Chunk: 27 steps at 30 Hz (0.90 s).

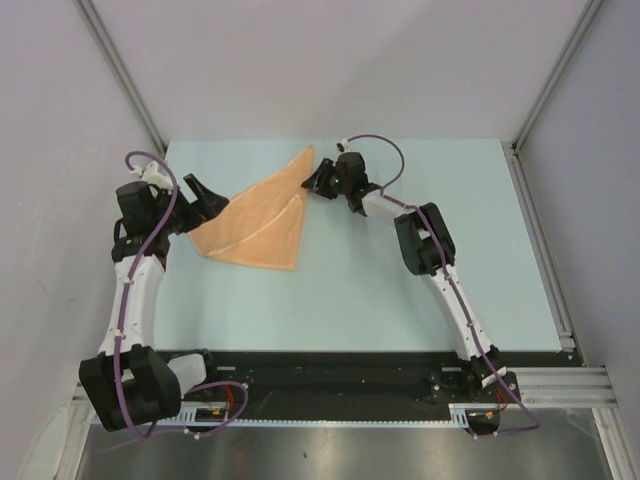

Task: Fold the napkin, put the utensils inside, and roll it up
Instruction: Fold the napkin

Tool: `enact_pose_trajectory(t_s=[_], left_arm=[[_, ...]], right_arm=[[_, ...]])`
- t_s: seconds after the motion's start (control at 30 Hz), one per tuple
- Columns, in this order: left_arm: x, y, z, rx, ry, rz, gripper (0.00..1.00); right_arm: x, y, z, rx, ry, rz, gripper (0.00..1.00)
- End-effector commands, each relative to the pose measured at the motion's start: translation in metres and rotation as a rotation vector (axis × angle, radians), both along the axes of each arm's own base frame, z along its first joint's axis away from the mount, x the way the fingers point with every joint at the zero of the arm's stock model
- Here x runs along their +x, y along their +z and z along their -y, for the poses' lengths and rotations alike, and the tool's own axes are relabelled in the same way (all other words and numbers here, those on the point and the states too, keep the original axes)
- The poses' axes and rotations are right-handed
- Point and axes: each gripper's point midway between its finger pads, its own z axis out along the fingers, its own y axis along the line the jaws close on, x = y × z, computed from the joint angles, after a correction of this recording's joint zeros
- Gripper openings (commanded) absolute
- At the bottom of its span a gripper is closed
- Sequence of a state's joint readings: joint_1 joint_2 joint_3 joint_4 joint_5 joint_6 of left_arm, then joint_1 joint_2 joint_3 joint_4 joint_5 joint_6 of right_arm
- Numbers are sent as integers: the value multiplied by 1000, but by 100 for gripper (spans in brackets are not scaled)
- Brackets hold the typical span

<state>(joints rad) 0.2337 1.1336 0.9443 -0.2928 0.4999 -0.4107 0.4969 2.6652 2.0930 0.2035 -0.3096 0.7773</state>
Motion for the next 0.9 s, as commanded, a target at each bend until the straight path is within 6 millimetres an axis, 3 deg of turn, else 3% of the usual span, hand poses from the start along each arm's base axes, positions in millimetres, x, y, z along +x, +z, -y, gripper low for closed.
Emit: enact_pose_trajectory(t_s=[0.0, 0.2, 0.3, 0.33, 0.43, 0.47, 0.5, 0.53, 0.57, 0.6, 0.67, 0.7, 0.73, 0.77, 0.8, 0.87], left_arm=[[3, 8, -2, -7, -2, 40, 100], [2, 9, -1, -7, -7, 44, 100], [2, 10, 0, -9, -8, 45, 100], [2, 10, -1, -8, -7, 45, 100], [2, 10, -1, -6, -7, 47, 100], [2, 10, -1, -6, -7, 47, 100], [2, 11, -1, -4, -6, 48, 100], [2, 10, -1, -5, -5, 46, 100], [2, 11, -1, -5, -6, 48, 100], [2, 10, -1, -4, -5, 47, 100], [2, 11, -1, -4, -6, 48, 100], [2, 11, -1, -2, -4, 50, 100], [1, 11, -1, -5, -6, 50, 100], [1, 12, 0, -6, -9, 51, 100], [1, 12, 0, -6, -8, 52, 100], [1, 12, 0, -6, -8, 54, 100]], right_arm=[[-10, -41, 0, -99, -29, -106, 40], [-11, -49, 0, -103, -36, -132, 25], [-11, -52, 2, -105, -38, -141, 11], [-10, -51, 3, -105, -41, -141, 0], [-9, -46, 6, -110, -53, -130, 0], [-13, -56, 12, -127, -67, -148, 0], [-10, -40, 13, -111, -79, -118, 0], [-11, -36, 17, -110, -90, -108, 0], [-17, -54, 31, -140, -124, -137, 0], [-13, -29, 33, -118, -143, -91, 0], [-11, -23, 48, -125, -196, -68, 0], [-21, -38, 59, -150, -213, -98, 0], [-21, -23, 63, -137, -225, -77, 0], [-21, -20, 69, -136, -245, -69, 0], [-30, -33, 77, -154, -252, -98, 0], [-34, -24, 85, -148, -271, -87, 0]])
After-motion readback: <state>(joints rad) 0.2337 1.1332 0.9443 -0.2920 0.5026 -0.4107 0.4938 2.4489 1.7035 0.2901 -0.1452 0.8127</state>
